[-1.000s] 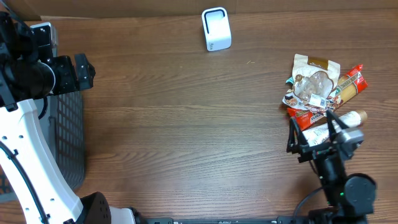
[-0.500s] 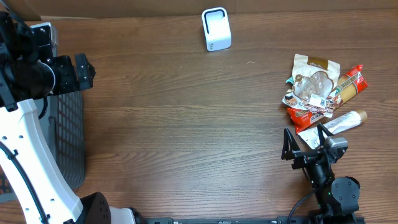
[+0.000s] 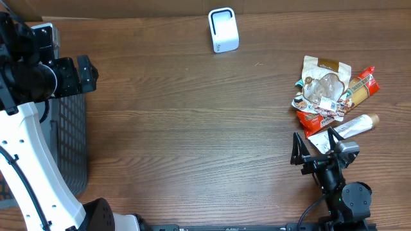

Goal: Scan the item barcode

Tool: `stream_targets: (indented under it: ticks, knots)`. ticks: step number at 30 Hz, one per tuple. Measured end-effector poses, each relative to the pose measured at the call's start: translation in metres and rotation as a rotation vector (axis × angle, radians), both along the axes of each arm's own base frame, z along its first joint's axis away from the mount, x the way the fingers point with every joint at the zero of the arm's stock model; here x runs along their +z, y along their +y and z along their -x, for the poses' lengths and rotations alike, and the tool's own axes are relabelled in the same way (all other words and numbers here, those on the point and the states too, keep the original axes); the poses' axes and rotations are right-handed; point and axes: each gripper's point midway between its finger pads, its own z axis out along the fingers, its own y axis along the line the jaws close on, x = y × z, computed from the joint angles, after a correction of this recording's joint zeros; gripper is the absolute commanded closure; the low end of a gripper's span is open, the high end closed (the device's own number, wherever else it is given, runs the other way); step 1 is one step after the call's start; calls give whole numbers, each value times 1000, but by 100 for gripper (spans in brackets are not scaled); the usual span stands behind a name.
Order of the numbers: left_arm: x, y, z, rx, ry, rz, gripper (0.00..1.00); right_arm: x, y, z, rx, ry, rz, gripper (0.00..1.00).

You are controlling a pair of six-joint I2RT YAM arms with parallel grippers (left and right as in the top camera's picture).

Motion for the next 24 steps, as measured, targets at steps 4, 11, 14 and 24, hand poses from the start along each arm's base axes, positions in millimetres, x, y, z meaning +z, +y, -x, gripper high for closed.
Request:
stream_targets:
  ticks: [4, 11, 14, 24]
  knots:
    - [0, 0, 0, 0, 0, 0, 1, 0, 0, 0, 0, 0, 0, 0]
    - [0, 0, 0, 0, 0, 0, 1, 0, 0, 0, 0, 0, 0, 0]
    - [0, 0, 0, 0, 0, 0, 0, 0, 0, 0, 0, 0, 0, 0]
    - [15, -41, 20, -107, -49, -24, 0, 0, 0, 0, 0, 0, 0, 0]
